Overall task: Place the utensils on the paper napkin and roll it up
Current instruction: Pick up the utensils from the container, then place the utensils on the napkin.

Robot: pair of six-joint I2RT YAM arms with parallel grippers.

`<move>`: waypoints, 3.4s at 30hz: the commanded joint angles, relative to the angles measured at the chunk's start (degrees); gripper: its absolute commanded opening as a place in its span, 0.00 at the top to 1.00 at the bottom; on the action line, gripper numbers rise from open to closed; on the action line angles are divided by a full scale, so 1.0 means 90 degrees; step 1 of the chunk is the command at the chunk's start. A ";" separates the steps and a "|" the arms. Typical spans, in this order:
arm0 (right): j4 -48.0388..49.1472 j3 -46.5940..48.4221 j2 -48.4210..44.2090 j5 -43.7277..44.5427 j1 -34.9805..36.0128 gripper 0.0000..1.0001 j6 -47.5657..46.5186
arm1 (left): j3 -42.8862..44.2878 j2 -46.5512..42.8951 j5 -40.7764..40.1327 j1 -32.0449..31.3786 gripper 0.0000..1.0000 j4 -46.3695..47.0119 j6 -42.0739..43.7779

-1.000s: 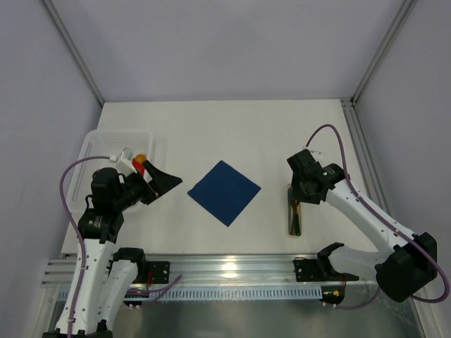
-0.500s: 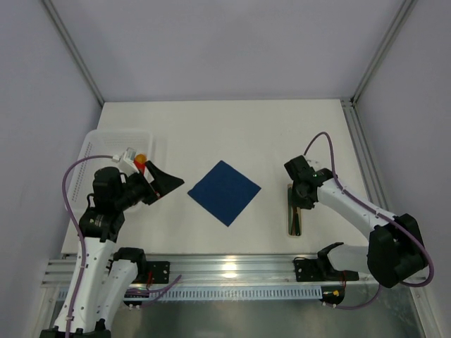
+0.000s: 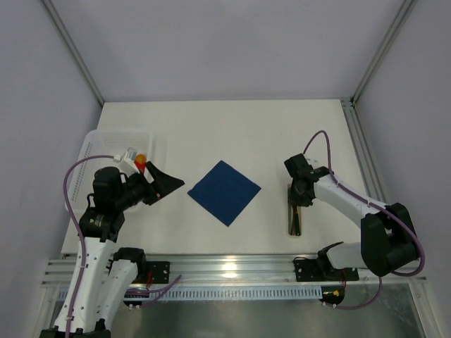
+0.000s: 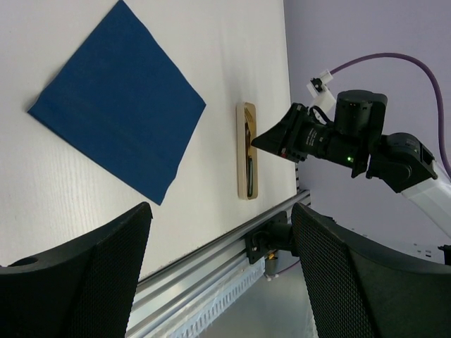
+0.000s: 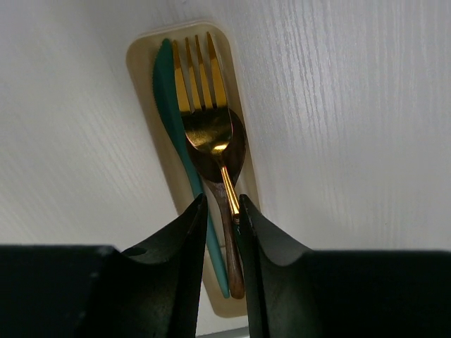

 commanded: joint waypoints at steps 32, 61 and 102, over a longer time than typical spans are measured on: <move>0.0507 0.0122 0.0288 0.0264 -0.0271 0.96 -0.0449 | 0.0143 0.0005 0.0276 -0.0031 0.19 0.0207 0.0022; -0.0616 0.3520 0.1136 0.0685 0.1691 0.96 -0.0459 | 0.0113 -0.0170 -0.0993 -0.0031 0.23 -0.0466 0.0227; 0.0468 0.5864 0.4887 -0.0478 0.2610 0.96 -0.0224 | 0.0153 -0.0444 -0.1033 -0.0031 0.22 -0.0789 0.0305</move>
